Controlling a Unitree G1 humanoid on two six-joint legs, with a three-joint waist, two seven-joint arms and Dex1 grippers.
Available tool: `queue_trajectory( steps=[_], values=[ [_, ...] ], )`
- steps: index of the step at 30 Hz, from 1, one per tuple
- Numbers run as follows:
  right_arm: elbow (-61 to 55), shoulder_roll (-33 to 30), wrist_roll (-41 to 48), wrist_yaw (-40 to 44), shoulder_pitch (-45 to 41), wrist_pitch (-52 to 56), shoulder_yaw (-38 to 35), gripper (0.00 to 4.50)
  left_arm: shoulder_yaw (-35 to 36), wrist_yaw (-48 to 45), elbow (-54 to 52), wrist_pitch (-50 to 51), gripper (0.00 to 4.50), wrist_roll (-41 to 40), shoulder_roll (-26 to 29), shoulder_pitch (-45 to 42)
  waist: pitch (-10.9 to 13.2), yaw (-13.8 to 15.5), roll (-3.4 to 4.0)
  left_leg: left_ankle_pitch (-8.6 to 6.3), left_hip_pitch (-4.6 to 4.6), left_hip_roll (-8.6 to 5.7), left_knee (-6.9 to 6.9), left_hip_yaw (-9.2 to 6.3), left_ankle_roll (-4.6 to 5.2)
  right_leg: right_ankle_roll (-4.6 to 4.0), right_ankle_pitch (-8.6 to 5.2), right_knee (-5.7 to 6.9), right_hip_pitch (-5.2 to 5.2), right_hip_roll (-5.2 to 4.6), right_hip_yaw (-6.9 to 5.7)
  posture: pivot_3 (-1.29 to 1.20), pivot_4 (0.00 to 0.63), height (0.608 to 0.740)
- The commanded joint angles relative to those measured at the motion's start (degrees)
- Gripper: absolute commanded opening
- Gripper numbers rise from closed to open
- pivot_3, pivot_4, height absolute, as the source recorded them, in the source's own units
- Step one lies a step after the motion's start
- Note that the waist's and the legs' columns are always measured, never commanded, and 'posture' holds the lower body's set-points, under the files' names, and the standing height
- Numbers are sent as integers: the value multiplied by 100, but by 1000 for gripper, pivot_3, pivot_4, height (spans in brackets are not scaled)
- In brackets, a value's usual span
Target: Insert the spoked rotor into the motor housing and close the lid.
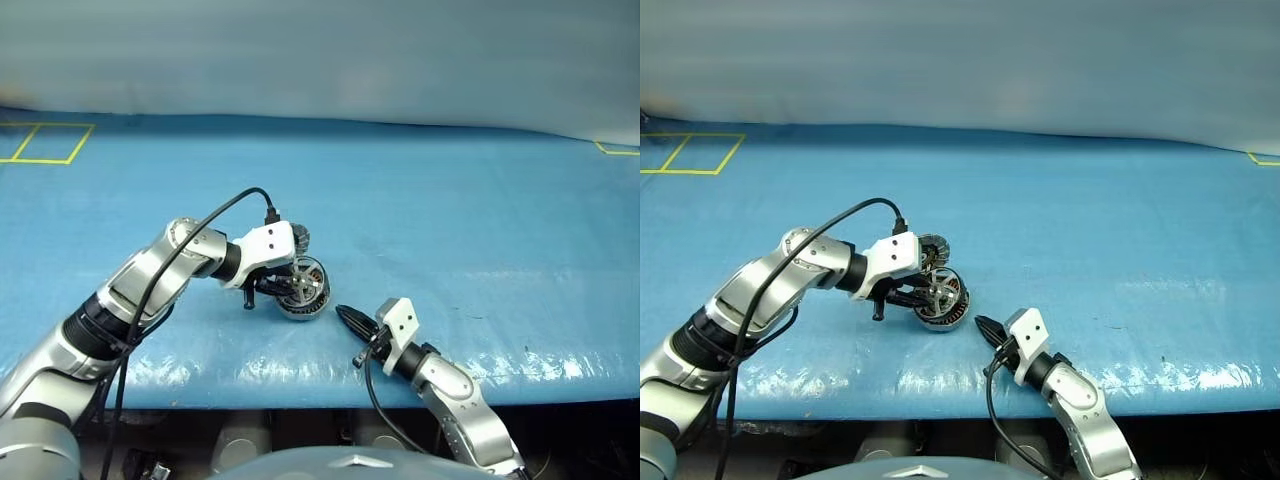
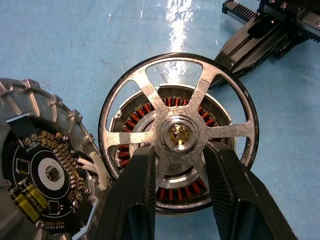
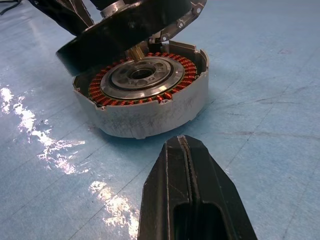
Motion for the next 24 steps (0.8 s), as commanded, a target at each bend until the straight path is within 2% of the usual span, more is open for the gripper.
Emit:
queue_trajectory(
  steps=[1, 12, 24],
  values=[
    [-187, 49, 77, 57, -3, -101, 38, 0, -29, -79, -24, -153, 1123, 151, -2, -155, 0, 1, 0, 0, 0, 0, 0, 0, 0, 0, 0, 0, 0, 0, 0, 0, 150, 740],
    [-176, 31, 74, 94, -54, -129, 16, 0, -114, -154, 195, -318, 1123, 399, -165, -189, 0, -3, 0, 0, -1, 0, 0, 1, 0, 1, 0, 0, -1, 0, 2, 0, 150, 740],
    [-151, 38, 17, 33, -37, -102, 30, 0, -265, -558, 229, -412, 1123, 585, -66, -313, 0, -2, 0, 0, -1, -1, 0, 1, 0, 1, 1, 0, -1, 0, 3, 0, 150, 740]
  ],
)
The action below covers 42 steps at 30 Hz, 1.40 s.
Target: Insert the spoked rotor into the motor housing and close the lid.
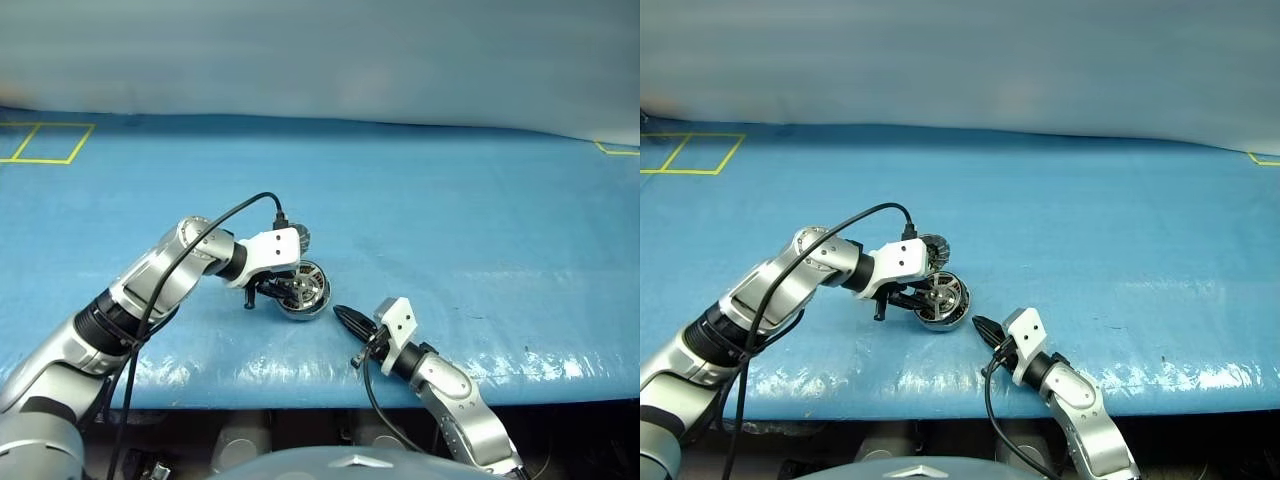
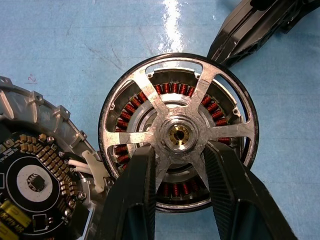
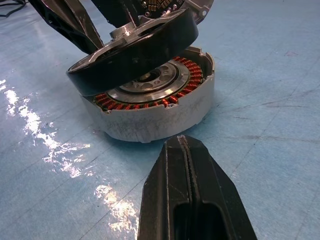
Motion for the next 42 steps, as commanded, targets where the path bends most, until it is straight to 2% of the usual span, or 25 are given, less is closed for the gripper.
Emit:
queue_trajectory(
  steps=[1, 14, 21, 24, 29, 32, 36, 42],
  values=[
    [-146, 28, 7, -4, -15, -91, 11, 0, -14, -119, 20, -117, 1123, 115, 49, -128, 0, -1, 0, 0, 0, 0, 0, 0, 0, 0, 0, 0, 0, 0, 0, 0, 150, 740],
    [-175, 14, -28, -54, 15, -71, 4, 0, -94, -178, 217, -237, 1123, 370, -16, -146, 0, -14, 0, 0, 1, 2, 0, 0, 0, 0, 0, 0, 0, 2, 0, 0, 150, 740],
    [-176, 7, -30, -59, 7, -58, -18, 0, 45, -218, 99, -182, 3430, 253, -117, -155, 0, -7, 0, 0, -1, 0, 0, 0, 0, 0, 0, 0, 0, 1, 1, 0, 150, 740],
    [-186, -5, -20, -54, -1, -41, -35, 0, 285, -289, -79, -39, 4418, -65, -211, -142, 0, -2, -1, 0, -1, 0, 0, 0, 0, 0, 0, 0, 0, 1, 1, 0, 150, 740],
    [-215, -37, 14, -42, -23, -10, -87, 0, 748, -420, -491, 539, 4468, -907, -319, -34, 1, -13, -1, 0, -1, 0, 0, 0, 0, 0, 0, 0, 0, 0, 2, 0, 150, 740],
    [-236, -57, 41, -38, -42, 7, -132, 0, 878, -309, -620, 712, 3829, -1112, -304, 94, 1, -18, -1, 0, 0, 1, 0, -1, 0, 0, 0, 0, 0, 1, 2, 0, 150, 740],
    [-259, -100, 66, -44, -63, 45, -201, 0, 1197, -168, -914, 899, 2481, -1560, -331, 413, 1, -33, -1, 0, 1, 1, 0, -1, 0, 0, 0, 0, 1, 1, 3, 0, 150, 740],
    [-298, -125, 114, -44, -47, 79, -271, 0, 2951, 505, -1122, 1206, 423, -3127, -1227, 561, 2, 3, -4, 0, -1, 0, 5, -2, 0, 2, 1, -1, 2, -4, 1, 0, 150, 740]
  ],
)
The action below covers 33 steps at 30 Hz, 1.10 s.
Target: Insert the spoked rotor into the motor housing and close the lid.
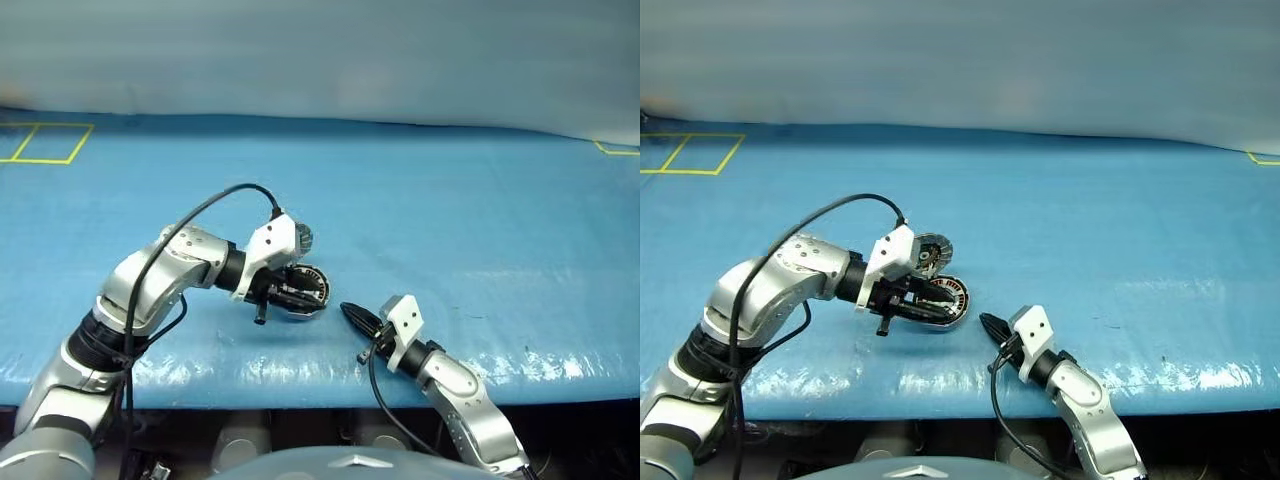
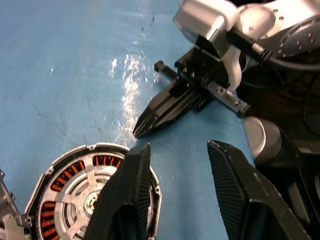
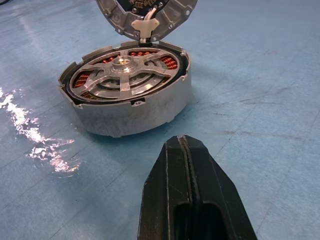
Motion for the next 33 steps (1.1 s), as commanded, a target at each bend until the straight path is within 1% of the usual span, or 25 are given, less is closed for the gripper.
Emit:
queue_trajectory(
  steps=[1, 2, 4, 8, 10, 12, 16, 18, 20, 23, 25, 28, 33],
  values=[
    [-239, -10, 85, 20, 1, -18, -60, 0, 1119, 573, -139, 9, 143, -787, -434, -154, 0, 4, 1, 0, 2, 0, 0, 1, 0, 1, 0, 0, 2, -1, 0, 0, 150, 740],
    [-233, -13, 87, 37, 18, -31, -54, 0, 1360, 813, -73, -111, 26, -828, -567, -187, 0, 5, 1, 0, 3, -1, 0, 0, 0, 1, 1, 0, 3, 0, 0, 0, 150, 740],
    [-224, -15, 93, 57, 41, -45, -54, 0, 1659, 1211, 47, -405, 26, -764, -737, -228, 0, 0, 1, 0, 4, -1, 0, 1, 0, 3, 2, 0, 4, 2, 0, 0, 150, 740],
    [-217, -12, 41, 51, 63, -32, -26, 0, 2004, 1950, 787, -1547, 26, -62, -875, -291, -1, 6, 1, 1, 6, -3, 0, 3, -1, 9, 6, 0, 5, 4, 7, 0, 150, 740],
    [-242, -5, 34, 39, 74, -31, -20, 0, 2065, 1989, 1343, -2303, 26, 299, -827, -216, -2, 6, 1, 1, 10, -4, 0, 6, -1, 11, 8, 0, 8, 6, 13, 0, 150, 740],
    [-270, 6, 44, 22, 97, -40, -36, 0, 2067, 1968, 1817, -2751, 26, 523, -737, -167, -2, 9, 0, 1, 12, -5, 0, 11, -1, 13, 9, 0, 8, 8, 22, 0, 150, 740],
    [-357, 28, 119, 161, 228, -292, 27, 0, 1955, 1586, 2823, -3268, 26, 752, -499, -60, -2, 6, 0, 1, 8, -8, -1, 19, -1, 17, 12, -4, 3, 6, 32, 0, 150, 740],
    [-332, 103, 108, 141, 263, -430, 46, 0, 1871, 1339, 3305, -3597, 26, 834, -497, -18, -2, 7, 0, 0, 9, -8, -3, 19, 0, 17, 12, -4, 2, 7, 33, 0, 150, 740],
    [-249, 165, 66, 90, 297, -527, 46, 0, 1705, 756, 3659, -3657, 26, 739, -460, 30, -2, 8, -1, 1, 9, -7, -3, 19, -1, 17, 12, -4, 2, 8, 32, 0, 150, 740],
    [-165, 177, 13, 71, 329, -576, 48, 0, 1472, -4, 3904, -3304, 26, 525, -390, -12, -3, 15, -4, 1, 7, -9, 0, 20, 0, 17, 12, -4, 3, 6, 33, 0, 150, 740],
    [-160, 178, -12, 52, 339, -577, 67, 0, 1338, -318, 4043, -3021, 26, 452, -360, -109, -3, 8, -4, 1, 6, -8, 0, 20, 0, 18, 13, -5, 2, 6, 33, 0, 150, 740],
    [-132, 193, -85, 14, 306, -594, 110, 0, 1194, -381, 4352, -2834, 26, 508, -451, -382, -3, 8, -4, 1, 6, -4, 0, 16, -1, 17, 12, -4, 2, 11, 31, 0, 150, 740],
    [-171, 276, -120, -79, 243, -577, 149, 0, 926, -398, 5114, -3234, 26, 924, -636, -829, -3, 5, -5, 1, 7, -5, 0, 19, 0, 18, 13, -3, 2, 11, 33, 0, 150, 740]
  ],
)
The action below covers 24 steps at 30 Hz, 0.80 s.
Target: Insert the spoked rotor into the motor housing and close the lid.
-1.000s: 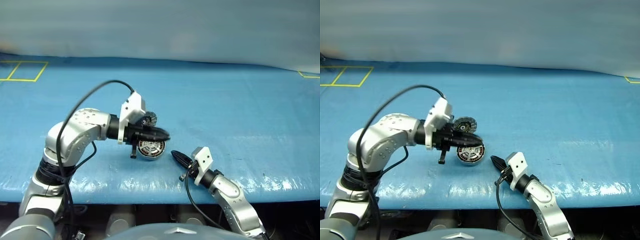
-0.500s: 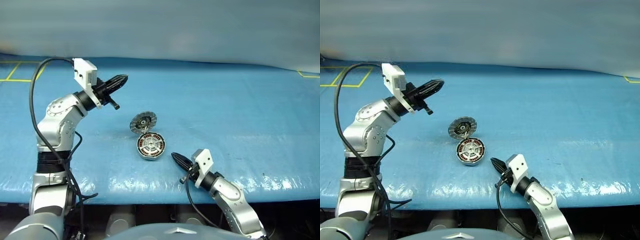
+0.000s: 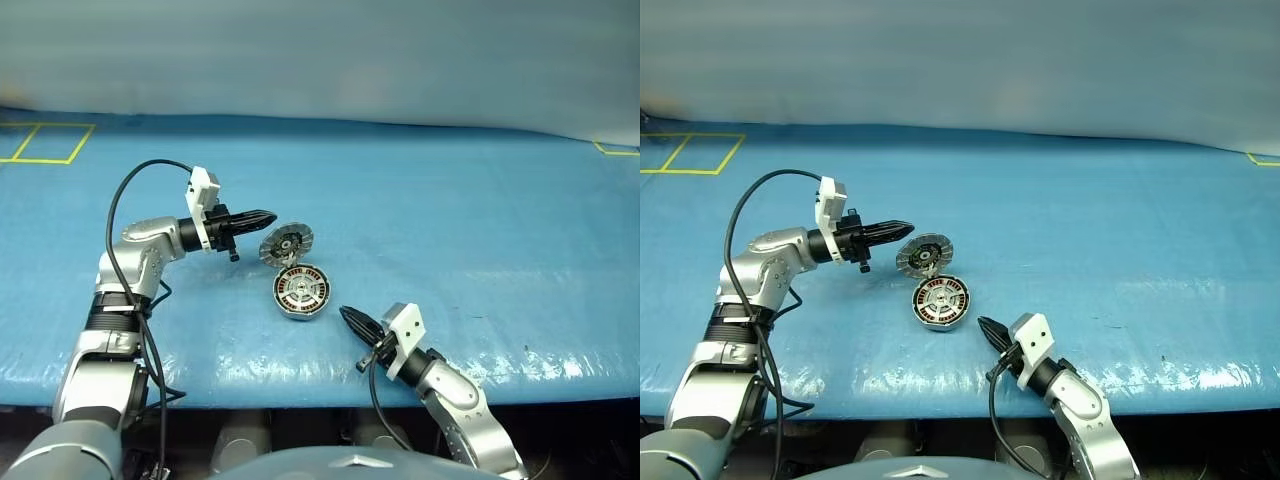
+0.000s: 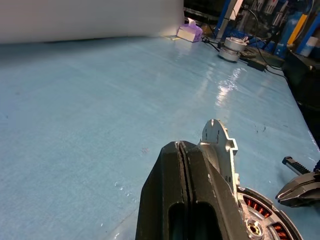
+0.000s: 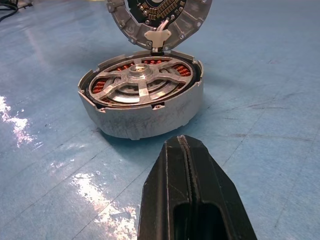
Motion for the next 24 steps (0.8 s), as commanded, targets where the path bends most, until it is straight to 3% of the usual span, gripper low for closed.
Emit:
queue_trajectory(
  steps=[1, 8, 13, 24],
  values=[
    [-157, 68, -4, -61, -63, -121, 35, 0, -166, -130, 459, -328, 26, 269, -90, -341, 0, -4, 0, 0, 0, 0, 0, 0, 0, 0, 0, 0, 0, 0, 1, 0, 150, 740],
    [-216, 73, -92, -234, -16, -102, -7, 0, -527, -1088, 530, 320, 26, 125, -80, -567, 0, -30, 0, 0, -6, -1, -2, 1, 1, 1, 0, 0, -6, 1, 2, 0, 150, 740],
    [-232, 68, -114, -344, 69, -79, -37, 0, -399, -1033, 81, 691, 26, -108, -177, -405, 0, -40, 0, 0, -6, 0, -2, 0, 1, 0, 0, 0, -6, 0, 2, 0, 150, 740],
    [-81, 39, -151, -410, -97, 0, -24, 0, -811, -1161, -876, 1297, 26, -125, 30, 245, 0, -51, 0, 0, -4, 1, -1, 2, 1, 0, 0, 0, -6, 0, 8, 0, 150, 740]
  ],
)
